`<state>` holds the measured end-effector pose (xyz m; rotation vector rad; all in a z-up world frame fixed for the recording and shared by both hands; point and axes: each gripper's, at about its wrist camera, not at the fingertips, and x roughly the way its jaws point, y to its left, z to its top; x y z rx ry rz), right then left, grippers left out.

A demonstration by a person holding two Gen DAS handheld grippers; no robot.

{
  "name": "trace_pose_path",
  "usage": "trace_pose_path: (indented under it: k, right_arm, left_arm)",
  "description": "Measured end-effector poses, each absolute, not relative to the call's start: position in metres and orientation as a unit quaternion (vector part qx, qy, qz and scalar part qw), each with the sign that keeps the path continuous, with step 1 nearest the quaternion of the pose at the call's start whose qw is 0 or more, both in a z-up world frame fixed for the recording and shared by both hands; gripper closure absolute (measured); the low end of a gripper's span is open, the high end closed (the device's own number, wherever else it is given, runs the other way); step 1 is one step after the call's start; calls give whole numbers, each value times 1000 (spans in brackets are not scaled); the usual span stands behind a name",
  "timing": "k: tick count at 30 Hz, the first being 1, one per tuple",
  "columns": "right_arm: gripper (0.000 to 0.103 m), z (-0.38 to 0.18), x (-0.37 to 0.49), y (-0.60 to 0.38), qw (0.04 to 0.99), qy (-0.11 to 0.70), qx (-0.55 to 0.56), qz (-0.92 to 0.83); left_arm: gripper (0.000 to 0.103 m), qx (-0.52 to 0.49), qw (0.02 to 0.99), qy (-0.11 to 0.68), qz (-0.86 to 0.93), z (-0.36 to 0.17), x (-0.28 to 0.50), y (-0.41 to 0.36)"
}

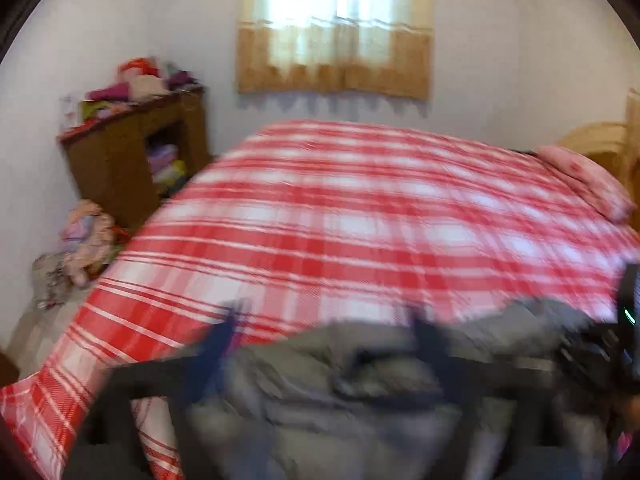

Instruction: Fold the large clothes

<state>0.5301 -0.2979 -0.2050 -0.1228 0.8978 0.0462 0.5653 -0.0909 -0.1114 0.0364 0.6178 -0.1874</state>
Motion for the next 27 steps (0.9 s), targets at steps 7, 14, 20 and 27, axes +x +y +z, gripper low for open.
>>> trace_pose_path:
  k: [7, 14, 20, 27]
  right_arm:
    - [75, -192, 510, -307, 899, 432, -43, 49]
    - [71, -146, 502, -329, 917, 398, 0, 34]
    - [71, -143, 544, -304, 918, 392, 49, 22]
    - [72, -190, 541, -272, 909, 413, 31, 42]
  left_arm:
    - [3, 110, 911, 394, -59, -185, 595, -120]
    - [3, 69, 936, 337, -78, -151, 577, -108]
    - [3, 31, 935, 331, -125, -131, 587, -137]
    - [3, 31, 911, 392, -128, -198, 583, -149]
